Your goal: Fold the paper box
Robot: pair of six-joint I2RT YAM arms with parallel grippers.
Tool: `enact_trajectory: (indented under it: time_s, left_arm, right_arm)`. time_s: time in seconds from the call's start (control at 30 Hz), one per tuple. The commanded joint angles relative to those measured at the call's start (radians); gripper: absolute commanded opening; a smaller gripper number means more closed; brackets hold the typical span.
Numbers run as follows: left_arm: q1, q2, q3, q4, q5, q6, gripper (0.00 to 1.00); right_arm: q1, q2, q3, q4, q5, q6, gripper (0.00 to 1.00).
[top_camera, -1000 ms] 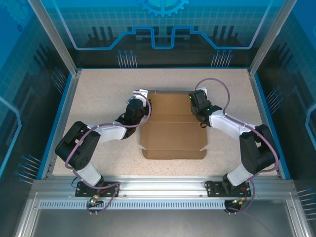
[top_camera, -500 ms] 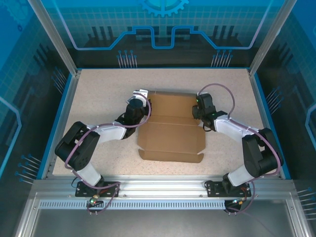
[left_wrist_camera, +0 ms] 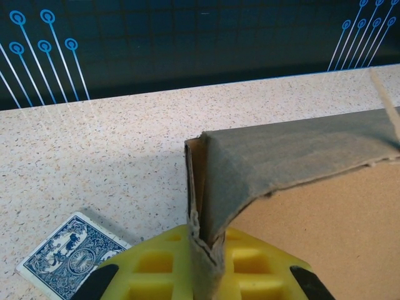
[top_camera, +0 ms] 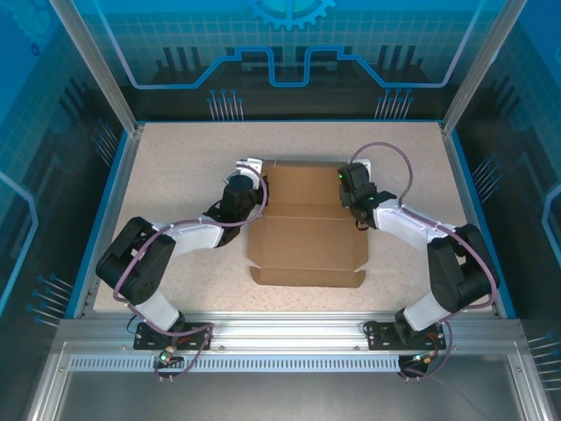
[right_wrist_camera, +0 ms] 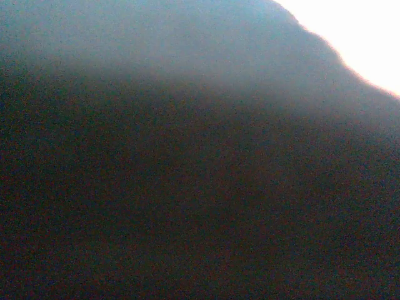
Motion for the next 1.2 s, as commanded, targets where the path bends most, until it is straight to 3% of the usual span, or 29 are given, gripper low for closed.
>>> enact_trajectory:
  time_s: [0.0,0.17,0.33,0.7,0.87,1.03,1.17]
  left_arm:
    - [-0.002,-0.04,-0.001,0.031,0.027,-0.029,0.0]
    - [-0.002,-0.043,-0.004,0.03,0.027,-0.032,0.0]
    - [-0.002,-0.041,0.0,0.029,0.027,-0.031,0.0]
    - [-0.002,-0.021,0.019,0.009,0.021,-0.026,0.0]
    - [-0.003,-0.016,0.027,0.0,0.01,-0.02,0.0]
    - [-0.001,-0.013,0.034,-0.005,-0.004,-0.009,0.0]
    - [-0.002,-0.015,0.037,-0.008,-0.019,0.004,0.0]
  right_arm:
    - [0.024,0.048,0.047,-0.098,0.165,0.042,0.2]
    - [0.035,0.07,0.066,-0.113,0.211,0.064,0.2]
    - [0.037,0.051,0.037,-0.042,0.134,0.018,0.22]
    - [0.03,-0.083,-0.048,0.053,-0.12,-0.024,0.43]
    - [0.028,-0.15,-0.073,0.044,-0.211,-0.033,0.57]
    - [0.027,-0.214,-0.074,-0.003,-0.255,-0.05,0.72]
    - [0.024,-0.29,-0.067,-0.06,-0.287,-0.089,0.75]
